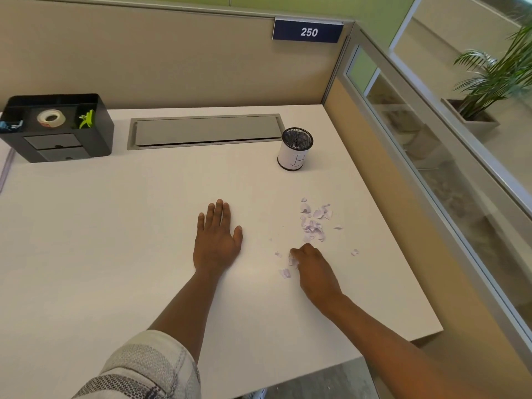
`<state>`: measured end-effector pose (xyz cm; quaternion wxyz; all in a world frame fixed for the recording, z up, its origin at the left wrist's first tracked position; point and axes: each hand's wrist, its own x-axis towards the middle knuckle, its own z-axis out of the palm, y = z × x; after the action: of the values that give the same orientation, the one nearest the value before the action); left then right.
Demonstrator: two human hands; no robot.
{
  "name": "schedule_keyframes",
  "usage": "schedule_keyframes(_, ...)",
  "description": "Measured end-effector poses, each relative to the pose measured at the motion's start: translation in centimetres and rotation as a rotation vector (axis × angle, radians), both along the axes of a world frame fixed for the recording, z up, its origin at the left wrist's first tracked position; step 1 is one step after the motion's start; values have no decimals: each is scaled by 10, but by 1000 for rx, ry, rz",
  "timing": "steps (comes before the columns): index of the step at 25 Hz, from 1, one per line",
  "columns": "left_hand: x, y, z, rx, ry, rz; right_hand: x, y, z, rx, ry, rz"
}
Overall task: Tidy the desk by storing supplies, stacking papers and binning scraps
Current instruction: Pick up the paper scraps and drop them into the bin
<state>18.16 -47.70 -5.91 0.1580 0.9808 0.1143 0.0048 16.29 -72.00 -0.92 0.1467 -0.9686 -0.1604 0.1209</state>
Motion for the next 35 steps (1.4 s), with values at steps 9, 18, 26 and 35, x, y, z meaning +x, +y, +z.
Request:
schedule_keyframes(9, 0, 1, -2, -3, -15, -5, -4, 4, -6, 101, 182, -27)
schedule_keyframes(18, 0, 0, -4, 1, -16, 4, 33, 48, -4, 146, 47, -84)
schedule_keyframes(26, 0, 1, -3, 4, -29, 5, 48, 56, -5, 120, 30, 80)
schedule_keyframes(35, 0, 0, -2, 16, -20, 2, 14, 60, -15, -88, -72, 256)
